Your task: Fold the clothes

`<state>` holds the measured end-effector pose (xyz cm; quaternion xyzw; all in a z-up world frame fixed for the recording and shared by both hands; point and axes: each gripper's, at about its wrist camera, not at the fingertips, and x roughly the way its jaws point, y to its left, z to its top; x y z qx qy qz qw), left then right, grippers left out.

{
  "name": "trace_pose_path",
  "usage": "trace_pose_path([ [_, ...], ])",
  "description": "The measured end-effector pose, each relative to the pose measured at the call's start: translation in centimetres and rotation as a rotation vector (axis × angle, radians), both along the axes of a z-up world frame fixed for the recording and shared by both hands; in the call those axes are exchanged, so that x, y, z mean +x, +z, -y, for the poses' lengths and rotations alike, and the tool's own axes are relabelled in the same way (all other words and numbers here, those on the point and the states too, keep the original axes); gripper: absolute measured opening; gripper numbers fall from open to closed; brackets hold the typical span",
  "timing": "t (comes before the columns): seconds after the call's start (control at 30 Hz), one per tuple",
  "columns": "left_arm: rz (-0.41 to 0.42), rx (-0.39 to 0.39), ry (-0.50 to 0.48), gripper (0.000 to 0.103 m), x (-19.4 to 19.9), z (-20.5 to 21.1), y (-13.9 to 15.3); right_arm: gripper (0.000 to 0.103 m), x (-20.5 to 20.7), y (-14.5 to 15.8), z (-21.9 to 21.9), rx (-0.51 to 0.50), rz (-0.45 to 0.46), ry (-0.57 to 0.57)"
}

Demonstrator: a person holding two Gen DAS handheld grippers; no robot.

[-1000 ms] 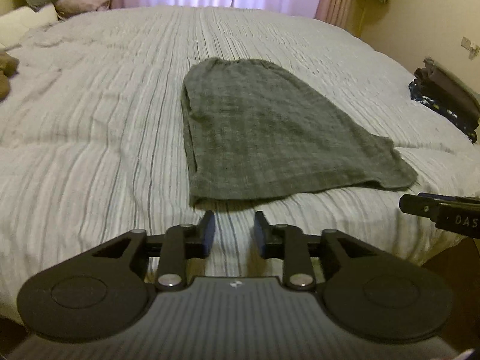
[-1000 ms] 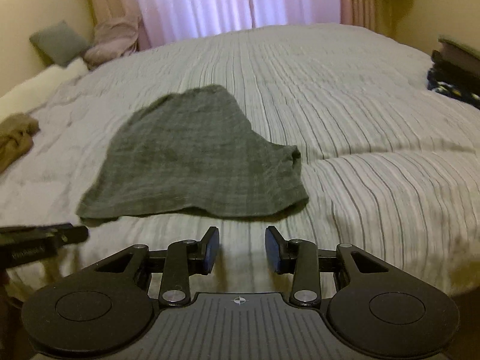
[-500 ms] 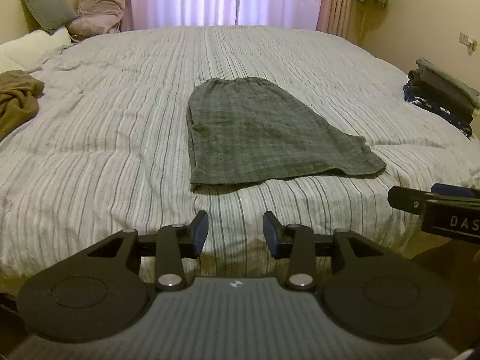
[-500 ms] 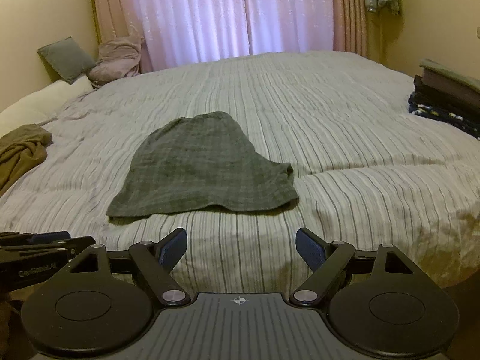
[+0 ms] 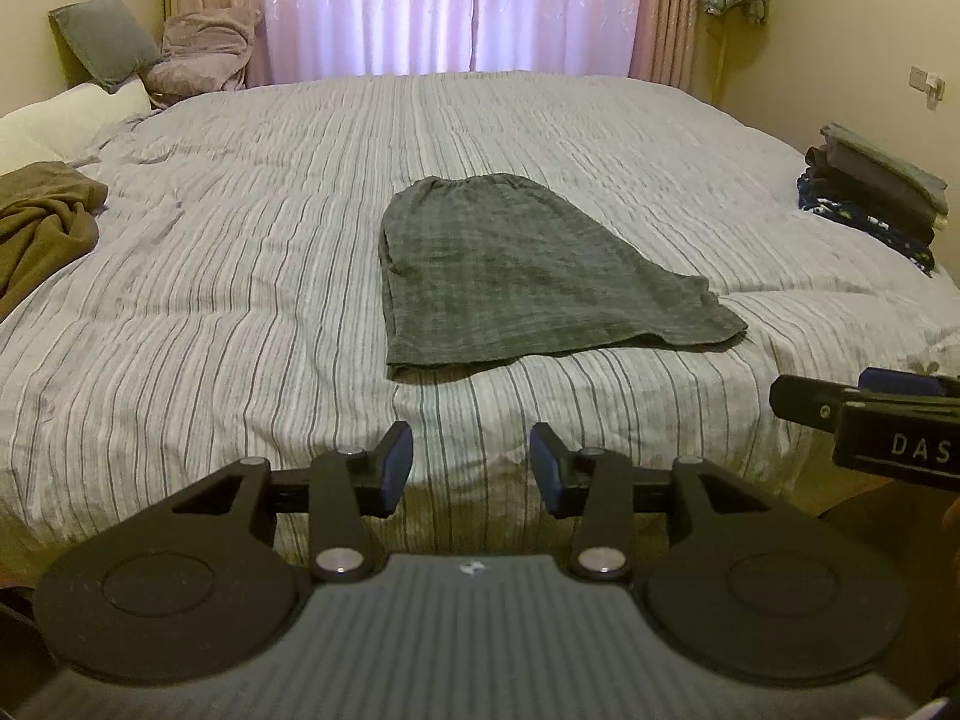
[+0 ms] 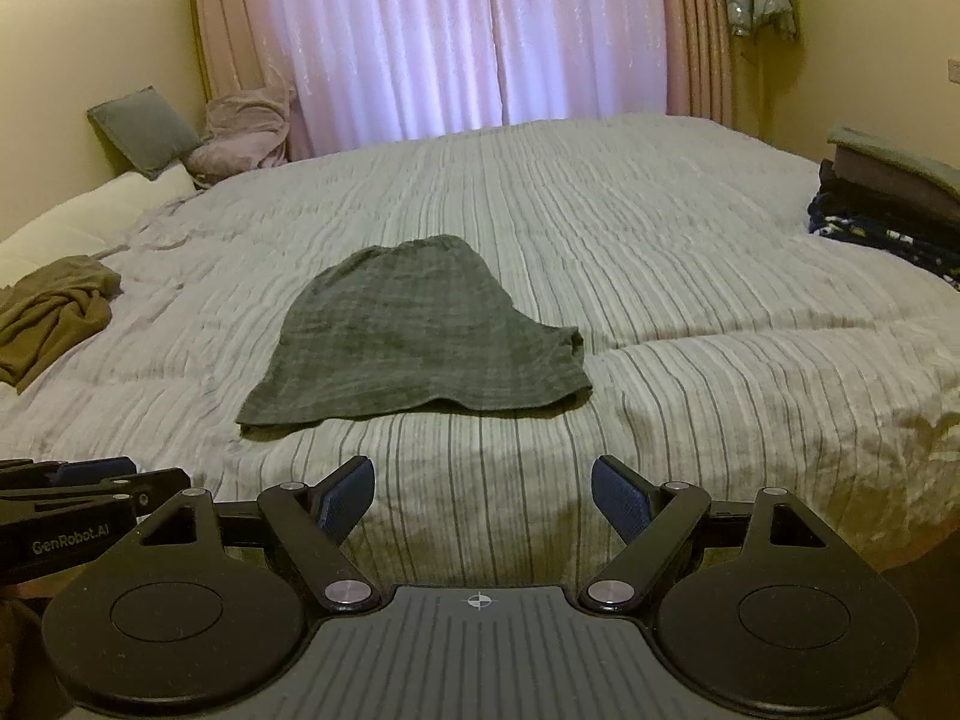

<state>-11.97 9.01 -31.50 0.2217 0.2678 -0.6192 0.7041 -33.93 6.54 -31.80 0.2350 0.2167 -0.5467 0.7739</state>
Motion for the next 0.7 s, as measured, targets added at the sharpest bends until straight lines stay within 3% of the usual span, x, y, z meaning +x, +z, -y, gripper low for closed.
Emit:
trace_pose_path([
  [0.4,-0.020,-0.012,-0.006,0.040,0.3,-0.8,0.1,0.083,0.2,0.4,-0.6,-0.014,-0.002,0.011],
  [0.7,-0.048,0.021,0.006,0.041,1.2,0.5,-1.0,0.083,0.2,-0.3,0.7,0.007,-0.007,0.006],
])
